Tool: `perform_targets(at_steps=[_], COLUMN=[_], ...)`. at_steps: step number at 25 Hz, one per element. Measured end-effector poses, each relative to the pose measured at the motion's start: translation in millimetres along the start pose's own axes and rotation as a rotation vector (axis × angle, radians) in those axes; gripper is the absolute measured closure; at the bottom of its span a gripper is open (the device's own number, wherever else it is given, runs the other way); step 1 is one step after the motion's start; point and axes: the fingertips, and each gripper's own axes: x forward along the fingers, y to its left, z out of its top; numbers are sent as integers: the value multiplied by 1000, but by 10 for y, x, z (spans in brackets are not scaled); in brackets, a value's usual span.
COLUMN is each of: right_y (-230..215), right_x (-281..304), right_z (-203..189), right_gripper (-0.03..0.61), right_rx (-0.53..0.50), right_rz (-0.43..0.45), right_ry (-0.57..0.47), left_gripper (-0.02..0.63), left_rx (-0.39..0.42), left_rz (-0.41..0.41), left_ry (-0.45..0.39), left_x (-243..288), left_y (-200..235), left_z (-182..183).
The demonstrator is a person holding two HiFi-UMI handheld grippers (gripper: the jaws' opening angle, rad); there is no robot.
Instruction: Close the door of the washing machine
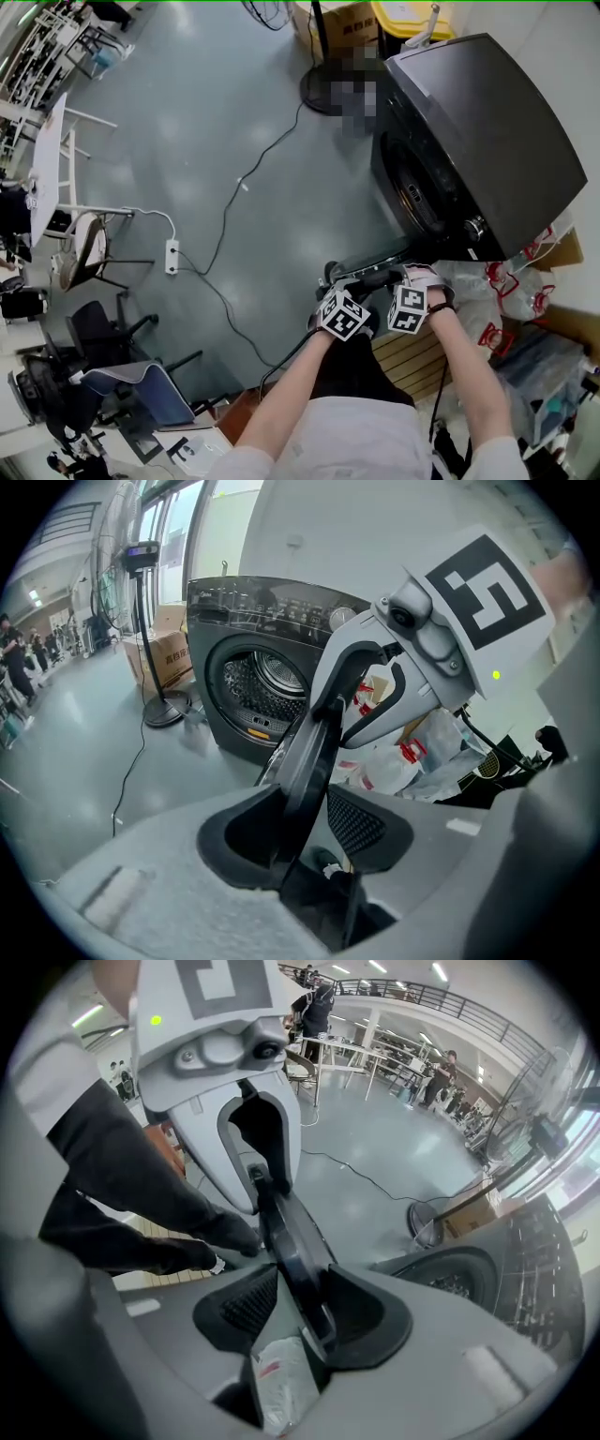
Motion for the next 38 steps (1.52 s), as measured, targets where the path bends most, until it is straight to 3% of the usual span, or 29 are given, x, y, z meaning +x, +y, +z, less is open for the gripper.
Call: perform_targets(at_steps=[18, 25, 38], right_y=[-617, -756, -1150], right_x=[83, 120, 113], right_z=[126, 151, 198], right_gripper=[416, 413, 408], right_rx=[221, 338, 523], right_rz=[-32, -32, -89], right_ry=[-15, 10, 4], left_gripper=[456, 456, 437], left_rx=[166, 174, 244], left_rz=[-152, -243, -250], left_ry=[36, 51, 29], left_x=[75, 104, 171], left_y=[647, 791, 1111], left_z=[432, 554, 876])
